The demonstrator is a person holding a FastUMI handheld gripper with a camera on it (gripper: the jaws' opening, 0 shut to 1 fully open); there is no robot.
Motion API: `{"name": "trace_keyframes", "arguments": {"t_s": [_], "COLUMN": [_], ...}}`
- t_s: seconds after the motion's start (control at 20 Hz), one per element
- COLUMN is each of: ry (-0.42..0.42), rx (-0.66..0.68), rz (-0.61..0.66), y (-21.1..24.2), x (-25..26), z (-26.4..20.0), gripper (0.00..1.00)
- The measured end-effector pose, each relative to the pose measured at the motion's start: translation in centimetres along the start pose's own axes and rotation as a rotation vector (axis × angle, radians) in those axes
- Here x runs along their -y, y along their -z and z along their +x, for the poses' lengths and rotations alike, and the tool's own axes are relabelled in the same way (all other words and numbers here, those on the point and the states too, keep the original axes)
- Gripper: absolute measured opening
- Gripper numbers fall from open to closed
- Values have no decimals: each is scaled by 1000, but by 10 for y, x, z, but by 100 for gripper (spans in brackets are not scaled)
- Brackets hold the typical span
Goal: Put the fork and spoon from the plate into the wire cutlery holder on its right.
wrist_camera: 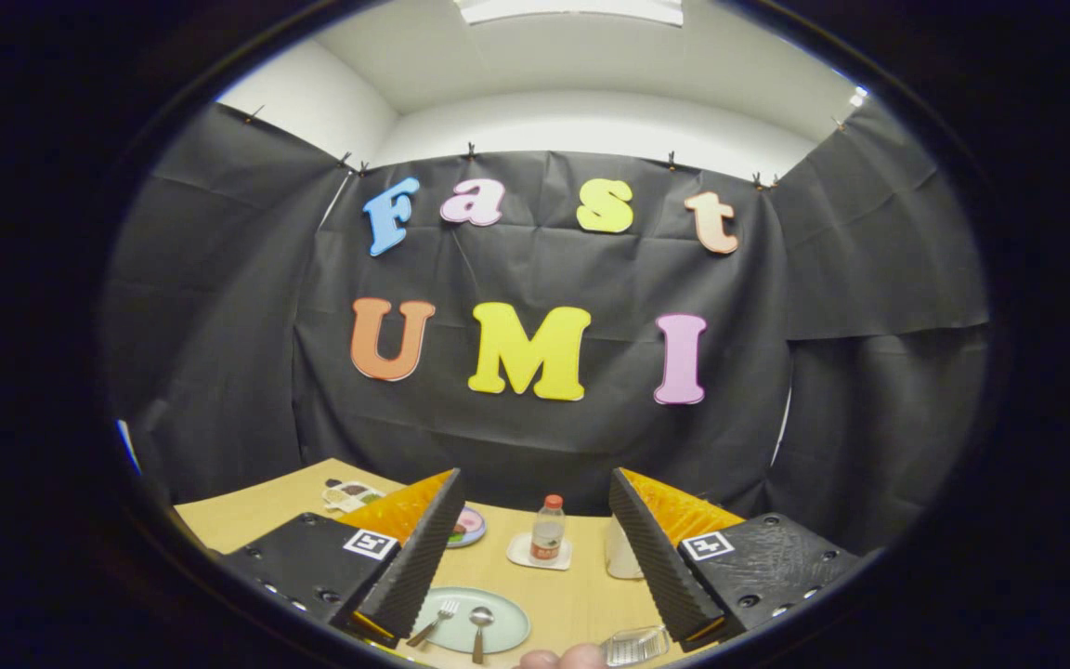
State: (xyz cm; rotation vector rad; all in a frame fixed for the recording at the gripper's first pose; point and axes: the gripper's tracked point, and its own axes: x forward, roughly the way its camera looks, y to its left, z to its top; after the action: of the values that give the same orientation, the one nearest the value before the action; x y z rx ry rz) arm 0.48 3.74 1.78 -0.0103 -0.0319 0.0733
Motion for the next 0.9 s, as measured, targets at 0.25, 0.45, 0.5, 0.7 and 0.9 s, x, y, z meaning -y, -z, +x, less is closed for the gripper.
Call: {"name": "trace_keyframes", "arguments": {"t_s": [0.25, 0.45, 0.5, 0.7, 0.9], "ry": [-6, -24, -35, -80, -128], "rx": [-38, -99, -119, -212, -356], "rz": [20, 1, -2, 2, -14], "y": [18, 46, 54, 92, 152], "x": [5, 2, -1, -18, -38], "z": [-10, -14, -14, -6, 4], "gripper": [95, 95, 95, 95, 95]}}
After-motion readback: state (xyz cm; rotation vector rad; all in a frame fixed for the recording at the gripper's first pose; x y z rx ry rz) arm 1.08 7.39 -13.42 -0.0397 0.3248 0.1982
